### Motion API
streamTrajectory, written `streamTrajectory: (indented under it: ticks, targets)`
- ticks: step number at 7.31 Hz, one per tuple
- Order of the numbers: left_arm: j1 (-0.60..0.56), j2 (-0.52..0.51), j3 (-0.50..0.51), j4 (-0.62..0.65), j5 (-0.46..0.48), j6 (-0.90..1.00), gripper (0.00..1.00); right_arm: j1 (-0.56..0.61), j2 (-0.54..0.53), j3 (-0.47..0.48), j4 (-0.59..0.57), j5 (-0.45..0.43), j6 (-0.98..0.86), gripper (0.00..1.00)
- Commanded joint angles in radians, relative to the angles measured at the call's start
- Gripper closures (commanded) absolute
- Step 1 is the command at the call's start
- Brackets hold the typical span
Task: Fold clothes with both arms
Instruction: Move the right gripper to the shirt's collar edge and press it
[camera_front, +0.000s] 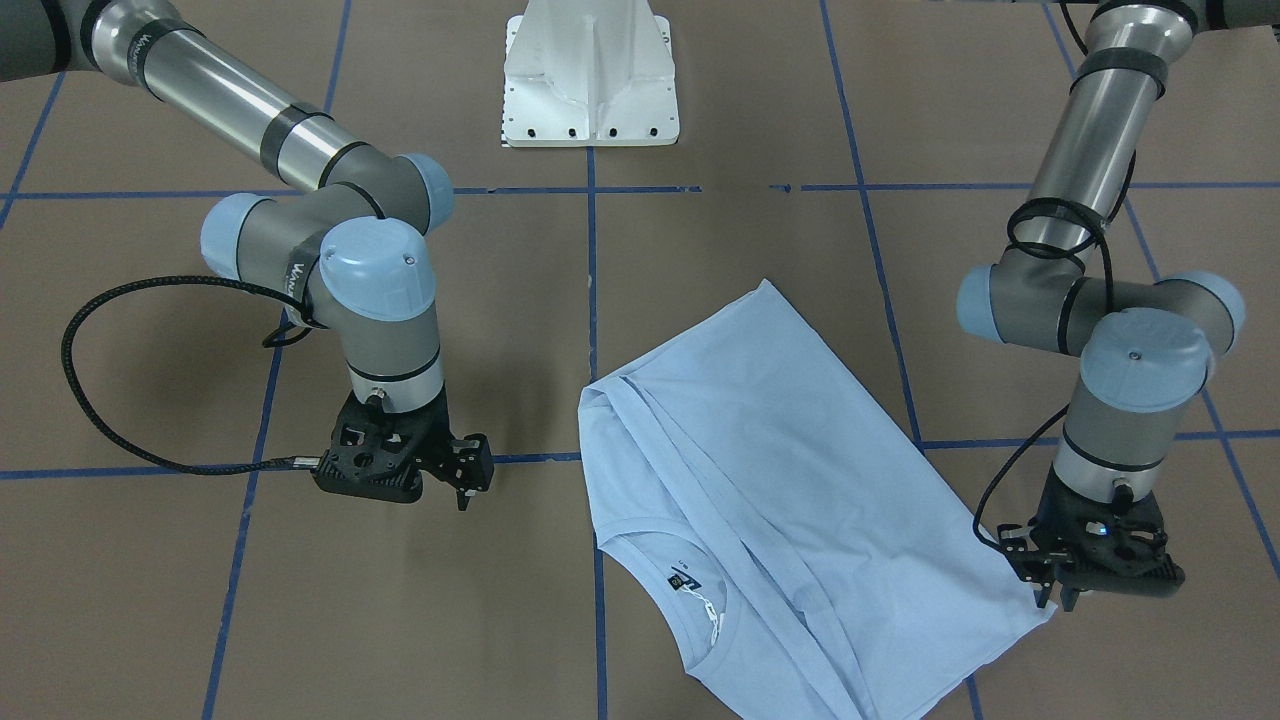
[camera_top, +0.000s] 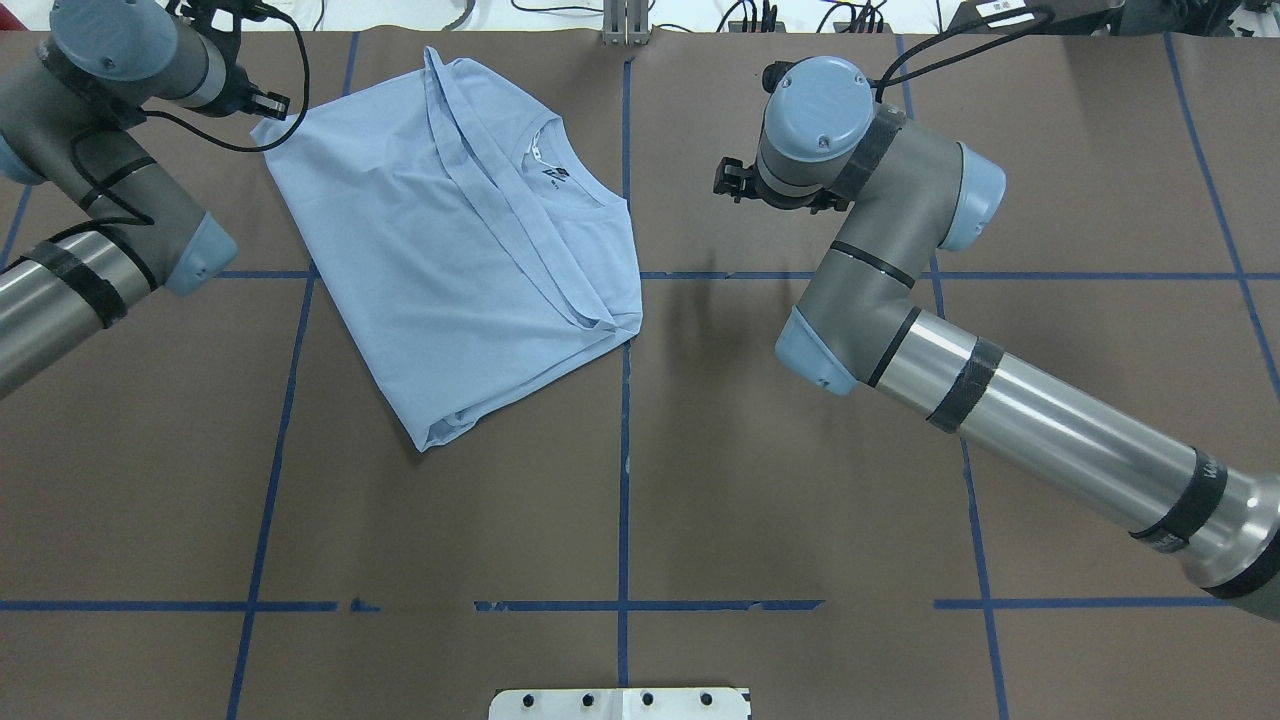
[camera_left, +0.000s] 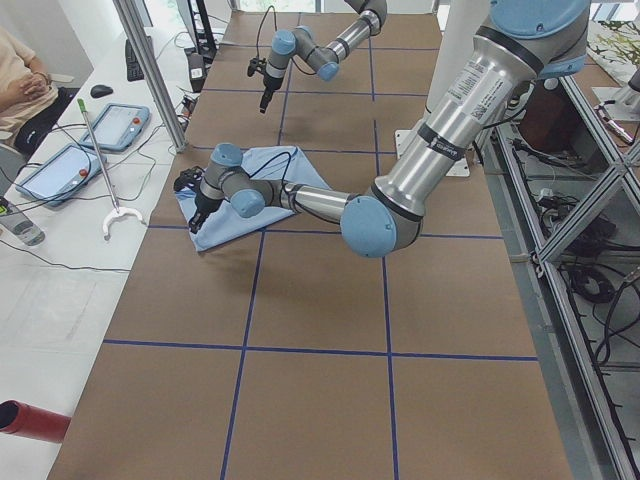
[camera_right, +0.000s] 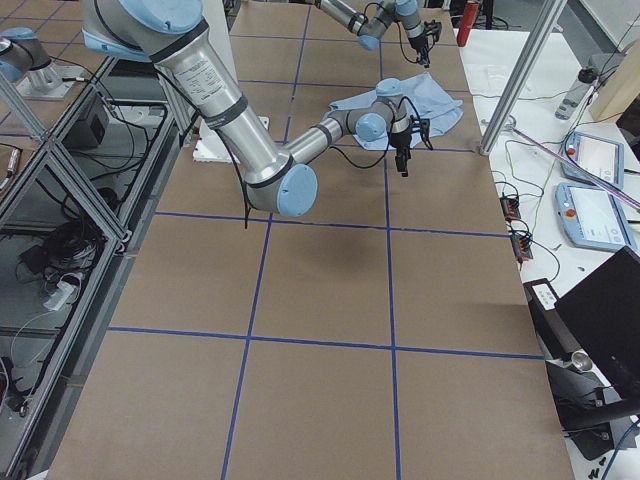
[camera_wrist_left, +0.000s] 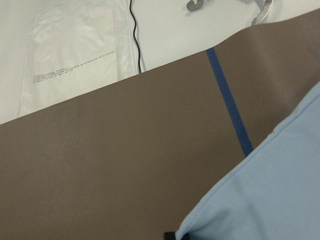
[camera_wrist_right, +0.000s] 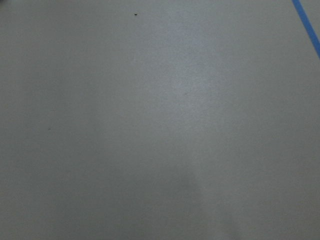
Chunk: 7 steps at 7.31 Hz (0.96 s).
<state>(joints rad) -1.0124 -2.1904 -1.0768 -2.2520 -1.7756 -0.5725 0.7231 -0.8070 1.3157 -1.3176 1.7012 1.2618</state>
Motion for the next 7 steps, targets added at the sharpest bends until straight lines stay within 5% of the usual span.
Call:
streamTrajectory:
  ticks: [1, 3, 4, 7]
  targets:
    - [-0.003, 0.017, -0.032, -0.017, -0.097, -0.012, 0.00, -0.066, 0.087, -0.057, 0.026, -0.003, 0.141, 0.08]
    - [-0.003, 0.026, -0.049, -0.018, -0.099, -0.012, 0.00, -0.132, 0.186, -0.148, 0.026, -0.032, 0.198, 0.19]
    - [-0.003, 0.034, -0.057, -0.020, -0.099, -0.012, 0.00, -0.148, 0.186, -0.150, 0.026, -0.034, 0.206, 0.34]
    - [-0.003, 0.041, -0.064, -0.020, -0.099, -0.013, 0.00, -0.180, 0.186, -0.171, 0.024, -0.066, 0.197, 0.38]
